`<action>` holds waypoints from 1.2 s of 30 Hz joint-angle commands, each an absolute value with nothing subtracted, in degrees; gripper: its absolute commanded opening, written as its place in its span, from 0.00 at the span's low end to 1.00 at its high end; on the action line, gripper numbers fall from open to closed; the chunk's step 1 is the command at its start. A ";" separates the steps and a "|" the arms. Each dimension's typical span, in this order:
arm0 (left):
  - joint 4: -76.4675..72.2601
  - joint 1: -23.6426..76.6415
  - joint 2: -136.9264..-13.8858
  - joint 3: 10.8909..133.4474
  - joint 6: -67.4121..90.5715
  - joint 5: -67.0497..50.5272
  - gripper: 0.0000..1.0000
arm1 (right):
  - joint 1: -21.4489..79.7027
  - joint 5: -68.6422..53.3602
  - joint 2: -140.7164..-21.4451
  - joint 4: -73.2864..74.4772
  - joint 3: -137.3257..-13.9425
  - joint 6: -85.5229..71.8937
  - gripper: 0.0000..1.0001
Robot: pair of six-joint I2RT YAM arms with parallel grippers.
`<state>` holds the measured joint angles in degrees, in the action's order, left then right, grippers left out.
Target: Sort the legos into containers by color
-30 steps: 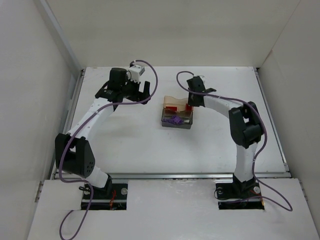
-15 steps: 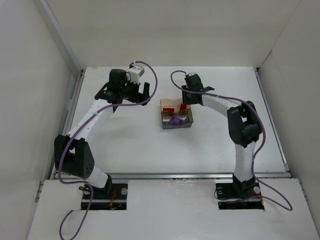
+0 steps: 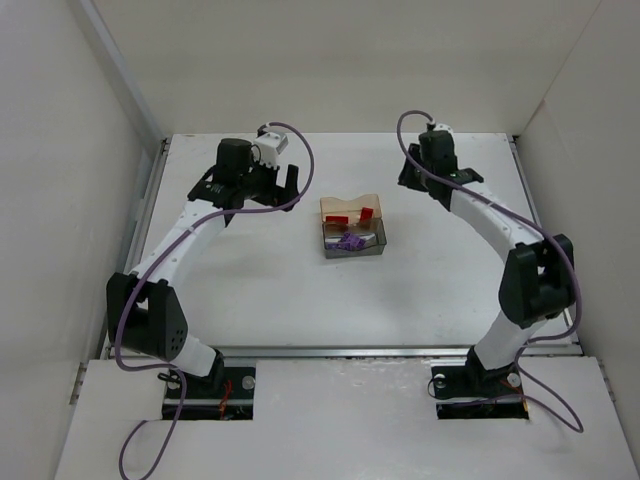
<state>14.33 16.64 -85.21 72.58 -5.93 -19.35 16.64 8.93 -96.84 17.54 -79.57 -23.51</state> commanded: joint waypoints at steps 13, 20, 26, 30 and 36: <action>12.04 16.35 -80.95 70.58 -5.71 -19.86 1.00 | 26.27 12.04 -101.51 18.81 -66.97 -31.55 0.23; 12.04 16.35 -80.42 70.58 -6.24 -19.34 1.00 | 27.69 13.88 -100.46 18.81 -65.83 -34.62 0.23; 12.04 16.35 -79.89 69.96 -6.24 -19.34 1.00 | 25.85 18.88 -98.27 21.35 -65.83 -34.63 0.25; 12.04 16.35 -79.37 69.43 -6.24 -15.39 1.00 | 17.70 18.73 -92.48 21.10 -64.43 -33.32 0.44; 9.50 16.35 -76.74 65.93 2.18 13.08 1.00 | 7.92 25.81 -75.78 18.98 -62.31 -24.26 1.00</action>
